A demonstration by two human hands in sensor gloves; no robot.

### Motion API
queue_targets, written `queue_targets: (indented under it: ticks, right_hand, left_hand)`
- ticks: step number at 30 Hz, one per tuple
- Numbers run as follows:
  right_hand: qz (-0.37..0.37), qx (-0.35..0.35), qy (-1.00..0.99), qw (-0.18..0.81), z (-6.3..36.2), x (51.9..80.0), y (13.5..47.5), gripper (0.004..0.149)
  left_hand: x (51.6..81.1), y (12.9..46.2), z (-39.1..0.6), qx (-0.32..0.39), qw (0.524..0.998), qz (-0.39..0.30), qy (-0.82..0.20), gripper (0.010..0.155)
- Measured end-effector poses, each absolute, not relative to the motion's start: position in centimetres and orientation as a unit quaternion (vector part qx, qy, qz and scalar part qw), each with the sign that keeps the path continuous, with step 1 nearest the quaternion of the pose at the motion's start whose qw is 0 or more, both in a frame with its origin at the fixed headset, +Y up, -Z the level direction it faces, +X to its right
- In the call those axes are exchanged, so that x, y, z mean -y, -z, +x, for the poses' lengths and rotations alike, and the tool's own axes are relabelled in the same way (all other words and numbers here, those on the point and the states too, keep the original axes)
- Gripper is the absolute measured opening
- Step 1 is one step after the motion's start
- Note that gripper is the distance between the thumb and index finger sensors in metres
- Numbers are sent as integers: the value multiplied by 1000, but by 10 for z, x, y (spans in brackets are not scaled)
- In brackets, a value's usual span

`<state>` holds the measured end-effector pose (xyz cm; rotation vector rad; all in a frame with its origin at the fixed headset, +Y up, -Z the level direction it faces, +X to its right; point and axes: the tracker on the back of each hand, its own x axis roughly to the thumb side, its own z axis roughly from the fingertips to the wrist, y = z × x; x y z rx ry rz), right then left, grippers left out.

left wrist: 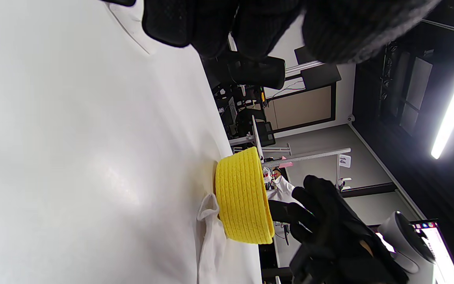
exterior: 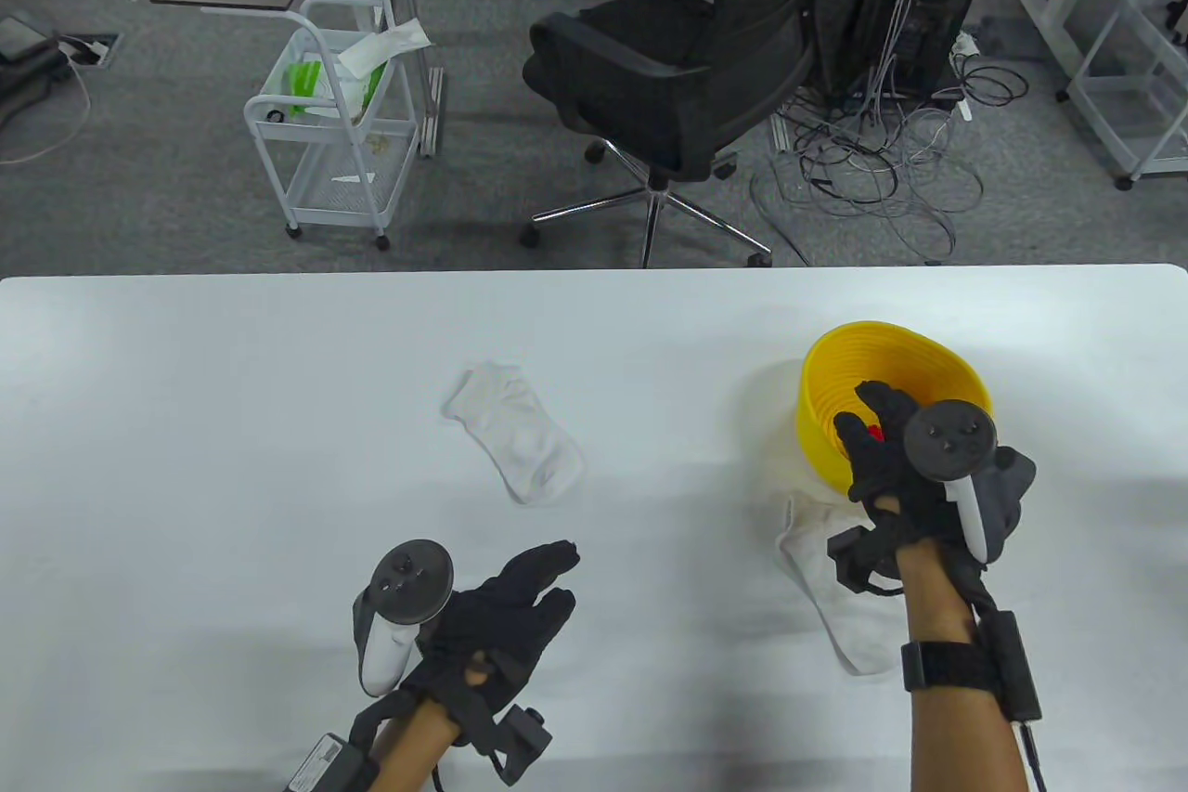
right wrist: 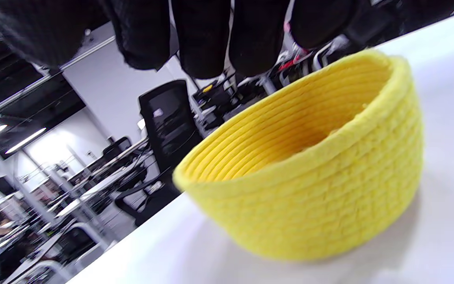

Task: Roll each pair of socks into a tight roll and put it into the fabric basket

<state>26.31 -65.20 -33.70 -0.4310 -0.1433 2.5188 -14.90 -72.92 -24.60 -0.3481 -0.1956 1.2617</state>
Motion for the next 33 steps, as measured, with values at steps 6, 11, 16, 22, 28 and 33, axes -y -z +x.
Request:
queue_targets:
  ticks: [6,11,16,22,28,33]
  right_hand:
    - [-100,38,-937,334,245,642,311,69]
    - [-82,6,-947,310,233,652,297,63]
    - [-95,-29,-962,253,228,680,296,53]
    - [-127,-56,-973,183,222,714,306,47]
    - [-153,-62,-980,113,216,730,320,47]
    - [-171,-72,-979,80,214,744,332,50]
  left_hand:
    - [727,244,-151,89,788,-156,-589,67]
    - [726,244,-153,90,789,-154,-588,67]
    - [726,244,-154,89,792,-154,-585,67]
    - [726,244,-155,89,794,-159,-580,67]
    - [727,244,-155,90,795,-165,-577,67]
    - [727,244,-154,90,797,-170,-573,67]
